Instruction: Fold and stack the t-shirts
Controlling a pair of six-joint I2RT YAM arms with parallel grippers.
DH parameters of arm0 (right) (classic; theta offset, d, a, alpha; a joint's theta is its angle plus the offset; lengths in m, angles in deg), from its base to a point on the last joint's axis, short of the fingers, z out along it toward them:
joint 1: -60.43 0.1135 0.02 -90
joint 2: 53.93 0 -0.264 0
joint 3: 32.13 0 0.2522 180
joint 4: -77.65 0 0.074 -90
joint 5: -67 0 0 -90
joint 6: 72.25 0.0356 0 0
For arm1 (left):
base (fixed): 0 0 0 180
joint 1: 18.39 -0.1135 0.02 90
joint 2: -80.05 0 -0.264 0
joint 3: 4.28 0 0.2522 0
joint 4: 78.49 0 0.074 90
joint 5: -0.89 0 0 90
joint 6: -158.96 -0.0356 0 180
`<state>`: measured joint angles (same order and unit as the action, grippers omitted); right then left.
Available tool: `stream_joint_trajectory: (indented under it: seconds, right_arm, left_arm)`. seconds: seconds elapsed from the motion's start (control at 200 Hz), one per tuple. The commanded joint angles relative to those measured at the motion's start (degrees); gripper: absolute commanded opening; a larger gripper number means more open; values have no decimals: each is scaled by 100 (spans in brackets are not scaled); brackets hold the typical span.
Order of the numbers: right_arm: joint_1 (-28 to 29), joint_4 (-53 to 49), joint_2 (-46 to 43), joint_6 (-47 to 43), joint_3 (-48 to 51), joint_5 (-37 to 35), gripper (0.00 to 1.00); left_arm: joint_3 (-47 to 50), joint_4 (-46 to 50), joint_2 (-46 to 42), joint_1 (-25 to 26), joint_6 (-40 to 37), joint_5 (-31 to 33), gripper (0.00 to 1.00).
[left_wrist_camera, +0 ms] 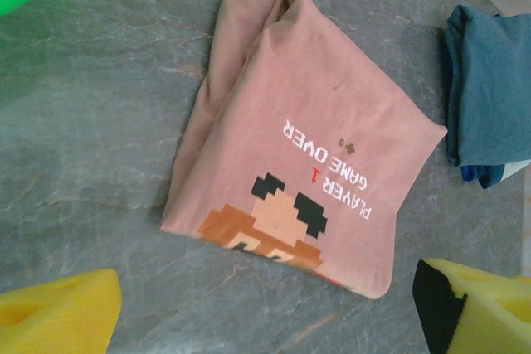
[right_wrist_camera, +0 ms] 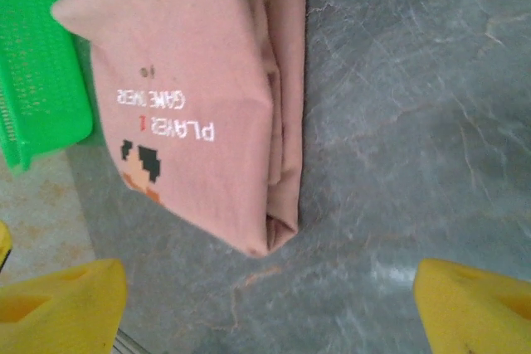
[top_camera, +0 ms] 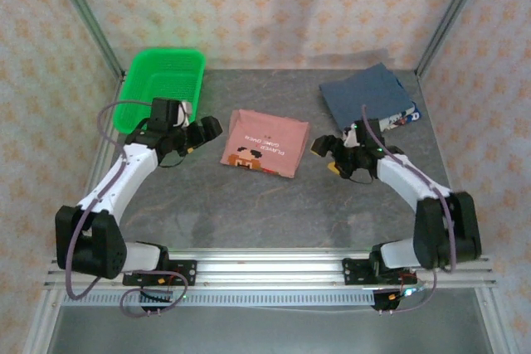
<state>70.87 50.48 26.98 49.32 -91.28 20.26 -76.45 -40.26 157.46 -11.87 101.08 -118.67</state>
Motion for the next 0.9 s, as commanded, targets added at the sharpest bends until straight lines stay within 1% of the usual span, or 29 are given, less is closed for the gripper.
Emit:
stream_joint_trajectory:
  seconds: [0.0,0.065,0.21,0.325,0.405,0.535,0.706,0.896]
  right_arm:
    - [178,848,674,46,-464,-23,89]
    - [287,815,1190,24,-846,26,89]
    - [474,585,2101,-90,-1614,-157,88]
    - [575,19,2762,-282,-2314,-404,86]
    - [646,-648,3181,-517,-2857,-606,82]
    - [735,-1105,3459,-679,-3257,-1002,82]
    - [858,-1724,3835,-914,-3813,-1314,81]
    - [1045,-2278,4177,-1056,-4285,-1692,78]
  left_arm:
    - [23,-836,396,136,84,65,92]
    - [-11,-1028,666,199,99,48,92]
    - [-99,-1323,1252,212,180,-36,92]
    - [-147,-1496,1464,218,202,-50,92]
    - [-229,-1445,1569,213,147,-43,92]
    - [-283,-1470,1708,208,148,-49,92]
    - [-285,-1509,1869,198,137,-76,92]
    - [-141,-1609,1859,102,146,-151,91]
